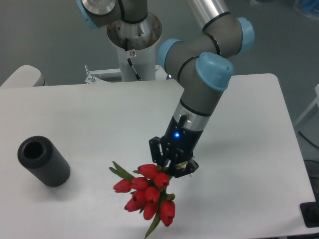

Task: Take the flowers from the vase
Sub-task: 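Carry the tulip bunch away from the vase over the open table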

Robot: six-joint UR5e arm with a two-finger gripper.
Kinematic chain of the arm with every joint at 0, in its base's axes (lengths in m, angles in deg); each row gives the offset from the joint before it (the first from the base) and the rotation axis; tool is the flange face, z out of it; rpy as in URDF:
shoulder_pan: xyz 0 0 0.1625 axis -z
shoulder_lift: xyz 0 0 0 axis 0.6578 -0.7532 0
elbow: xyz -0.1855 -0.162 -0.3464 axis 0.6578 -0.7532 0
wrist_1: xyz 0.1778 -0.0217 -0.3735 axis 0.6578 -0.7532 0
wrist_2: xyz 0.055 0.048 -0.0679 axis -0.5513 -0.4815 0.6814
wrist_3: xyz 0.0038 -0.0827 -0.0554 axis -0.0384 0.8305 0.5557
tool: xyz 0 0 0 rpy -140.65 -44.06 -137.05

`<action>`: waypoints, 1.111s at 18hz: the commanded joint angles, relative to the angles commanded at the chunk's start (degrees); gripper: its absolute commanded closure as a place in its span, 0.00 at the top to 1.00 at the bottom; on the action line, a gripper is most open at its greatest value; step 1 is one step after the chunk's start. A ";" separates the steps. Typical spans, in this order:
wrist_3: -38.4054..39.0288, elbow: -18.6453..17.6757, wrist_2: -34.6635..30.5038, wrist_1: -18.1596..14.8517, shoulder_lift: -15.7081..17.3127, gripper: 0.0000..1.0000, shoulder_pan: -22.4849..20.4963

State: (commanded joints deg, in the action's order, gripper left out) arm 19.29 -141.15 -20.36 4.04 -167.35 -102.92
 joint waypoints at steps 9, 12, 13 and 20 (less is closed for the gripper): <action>-1.76 3.42 -11.09 -5.99 -4.65 0.11 0.09; -2.72 5.80 -12.15 -7.04 -6.59 0.11 0.18; -3.95 6.07 -13.28 -7.22 -7.20 0.11 0.26; -10.90 7.03 -20.15 -7.75 -8.70 0.11 1.32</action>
State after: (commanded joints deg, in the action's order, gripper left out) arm 8.38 -134.12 -40.51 -3.71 -176.06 -101.60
